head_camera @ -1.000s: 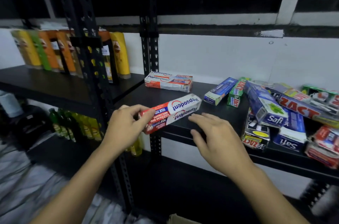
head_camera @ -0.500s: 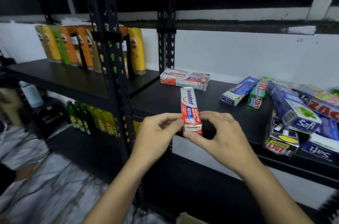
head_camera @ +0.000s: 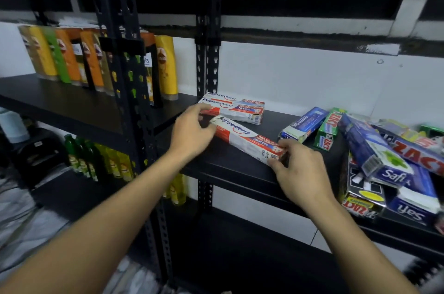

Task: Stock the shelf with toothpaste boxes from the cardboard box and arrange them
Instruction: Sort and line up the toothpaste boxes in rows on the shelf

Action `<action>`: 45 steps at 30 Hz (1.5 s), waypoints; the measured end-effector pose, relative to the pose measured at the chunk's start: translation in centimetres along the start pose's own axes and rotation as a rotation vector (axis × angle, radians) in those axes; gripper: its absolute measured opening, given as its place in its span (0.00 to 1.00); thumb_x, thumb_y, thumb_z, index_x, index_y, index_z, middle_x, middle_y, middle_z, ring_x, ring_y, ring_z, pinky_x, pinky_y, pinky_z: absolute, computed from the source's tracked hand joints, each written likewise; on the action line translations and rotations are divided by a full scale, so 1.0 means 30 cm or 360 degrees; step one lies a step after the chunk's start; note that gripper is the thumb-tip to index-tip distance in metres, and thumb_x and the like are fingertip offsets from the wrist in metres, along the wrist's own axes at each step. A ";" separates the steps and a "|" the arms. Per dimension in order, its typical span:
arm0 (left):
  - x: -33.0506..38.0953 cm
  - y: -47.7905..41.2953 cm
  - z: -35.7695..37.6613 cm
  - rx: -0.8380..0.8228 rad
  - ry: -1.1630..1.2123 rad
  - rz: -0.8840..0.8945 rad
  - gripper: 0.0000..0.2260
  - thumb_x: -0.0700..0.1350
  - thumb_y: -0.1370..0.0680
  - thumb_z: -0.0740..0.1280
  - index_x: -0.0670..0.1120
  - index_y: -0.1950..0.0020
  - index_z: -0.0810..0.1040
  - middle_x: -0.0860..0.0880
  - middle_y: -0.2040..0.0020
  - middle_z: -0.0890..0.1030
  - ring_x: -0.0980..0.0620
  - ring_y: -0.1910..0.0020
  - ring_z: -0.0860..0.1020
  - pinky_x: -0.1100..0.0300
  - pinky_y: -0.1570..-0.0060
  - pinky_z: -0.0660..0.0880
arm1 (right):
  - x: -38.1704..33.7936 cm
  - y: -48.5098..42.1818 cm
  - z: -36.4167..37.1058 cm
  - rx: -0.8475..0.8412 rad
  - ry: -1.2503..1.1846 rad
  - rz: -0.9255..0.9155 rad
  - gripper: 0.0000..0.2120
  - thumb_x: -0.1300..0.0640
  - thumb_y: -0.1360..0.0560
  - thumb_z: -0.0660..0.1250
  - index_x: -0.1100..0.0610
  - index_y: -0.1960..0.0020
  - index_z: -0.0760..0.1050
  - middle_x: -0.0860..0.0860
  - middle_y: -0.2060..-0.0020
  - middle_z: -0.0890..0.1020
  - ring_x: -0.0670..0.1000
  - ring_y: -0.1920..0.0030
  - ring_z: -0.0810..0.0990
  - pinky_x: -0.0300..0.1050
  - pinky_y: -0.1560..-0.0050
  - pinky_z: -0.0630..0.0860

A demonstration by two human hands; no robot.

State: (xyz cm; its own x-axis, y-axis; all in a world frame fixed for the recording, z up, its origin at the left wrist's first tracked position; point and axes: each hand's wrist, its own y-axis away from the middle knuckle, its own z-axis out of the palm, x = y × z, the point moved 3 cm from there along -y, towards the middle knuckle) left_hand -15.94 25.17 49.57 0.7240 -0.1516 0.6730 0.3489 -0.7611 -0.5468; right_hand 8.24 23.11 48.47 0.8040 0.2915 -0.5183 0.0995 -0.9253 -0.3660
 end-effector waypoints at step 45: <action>-0.274 -0.246 0.063 0.0104 0.0087 -0.0433 0.15 0.39 0.25 0.64 0.51 0.44 0.84 0.54 0.49 0.85 0.53 0.48 0.82 0.55 0.42 0.78 | -0.040 -0.347 0.211 0.0227 -0.0458 0.0163 0.09 0.59 0.26 0.68 0.57 0.47 0.77 0.50 0.51 0.83 0.48 0.54 0.77 0.37 0.54 0.68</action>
State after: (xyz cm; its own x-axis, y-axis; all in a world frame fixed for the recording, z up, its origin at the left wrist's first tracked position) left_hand -23.33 33.22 47.13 0.5661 0.0174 0.8242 0.5646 -0.7367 -0.3722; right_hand 2.52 33.92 48.02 0.6051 0.2740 -0.7475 -0.0727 -0.9160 -0.3946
